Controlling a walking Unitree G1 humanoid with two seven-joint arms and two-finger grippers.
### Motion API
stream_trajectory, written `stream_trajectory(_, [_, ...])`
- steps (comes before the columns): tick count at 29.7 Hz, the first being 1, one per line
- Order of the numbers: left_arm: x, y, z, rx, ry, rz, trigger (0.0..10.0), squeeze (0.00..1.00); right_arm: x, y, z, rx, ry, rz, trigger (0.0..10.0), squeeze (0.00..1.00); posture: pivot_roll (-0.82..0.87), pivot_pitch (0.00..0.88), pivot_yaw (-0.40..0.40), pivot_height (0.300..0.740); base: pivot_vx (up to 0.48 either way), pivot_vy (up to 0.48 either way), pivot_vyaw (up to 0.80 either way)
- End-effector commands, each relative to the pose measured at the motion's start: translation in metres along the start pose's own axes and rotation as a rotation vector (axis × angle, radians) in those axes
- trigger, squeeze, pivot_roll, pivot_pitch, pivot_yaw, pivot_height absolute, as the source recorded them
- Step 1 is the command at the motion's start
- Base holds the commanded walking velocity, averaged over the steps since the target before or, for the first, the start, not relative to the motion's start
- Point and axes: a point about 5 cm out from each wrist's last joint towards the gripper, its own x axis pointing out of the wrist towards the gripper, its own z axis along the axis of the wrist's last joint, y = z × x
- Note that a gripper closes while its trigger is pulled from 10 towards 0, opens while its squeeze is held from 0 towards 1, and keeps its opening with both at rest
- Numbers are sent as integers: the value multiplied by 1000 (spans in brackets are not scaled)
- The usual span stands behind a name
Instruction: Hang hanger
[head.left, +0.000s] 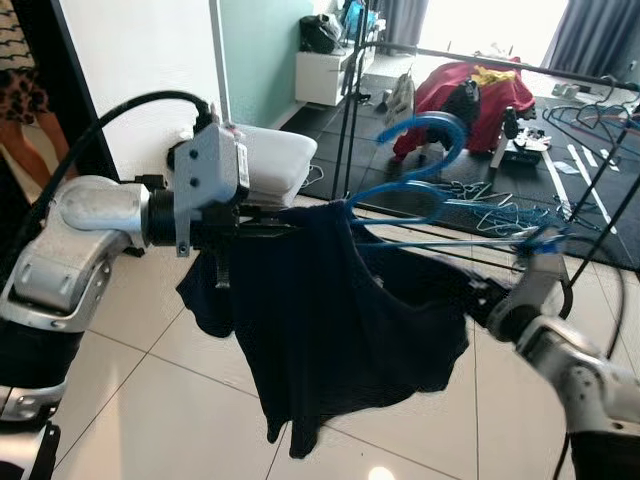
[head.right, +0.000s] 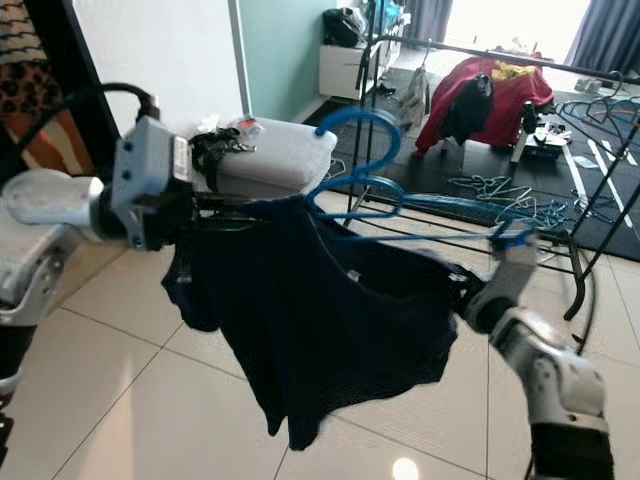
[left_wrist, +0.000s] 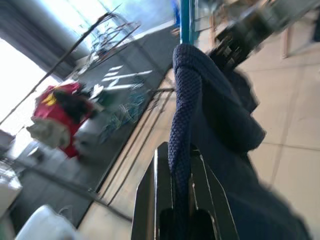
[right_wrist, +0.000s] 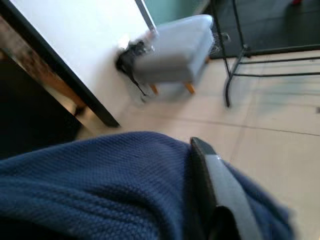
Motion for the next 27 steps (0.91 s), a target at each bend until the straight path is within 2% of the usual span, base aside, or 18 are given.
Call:
stream_trajectory(1, [-1,3,-4,44,23,37,10000,0,-3,0,14,61,-64,13,0,0,15,0,-39,740,0,0,0])
stream_trajectory(2, [-1,3,-4,44,23,37,10000,0,-3,0,14,61,-64,13,0,0,15,0,-39,740,0,0,0])
stream_trajectory(6, [-20,16,-17,98,81,137,10000,0,-18,-26,44,151,-215,-87,0,0,12,0,-37,740,0,0,0])
stream_trajectory(10, [-26,17,-18,101,82,143,10000,0,-23,-32,51,155,-254,-113,0,0,11,0,-37,740,0,0,0])
stream_trajectory(11, [-28,18,-18,105,78,146,10000,0,-24,-34,54,158,-265,-121,0,0,11,0,-37,740,0,0,0])
stream_trajectory(13, [-32,20,-10,73,0,149,10000,0,-29,-40,58,166,-294,-147,0,0,10,1,-39,740,0,0,0])
stream_trajectory(19, [-32,16,-2,61,-58,89,10000,0,-31,-43,61,178,-312,-153,0,0,14,3,-43,740,0,0,0])
stream_trajectory(23, [-22,5,-9,108,-8,17,10000,0,-27,-39,61,189,-310,-135,0,0,12,1,-44,740,0,0,0])
stream_trajectory(26, [-21,3,-11,112,-1,7,10000,0,-26,-38,61,188,-309,-133,0,0,12,1,-44,740,0,0,0])
stream_trajectory(27, [-16,-3,-14,117,8,-27,10000,0,-25,-37,62,187,-309,-127,0,0,5,1,-43,740,0,0,0])
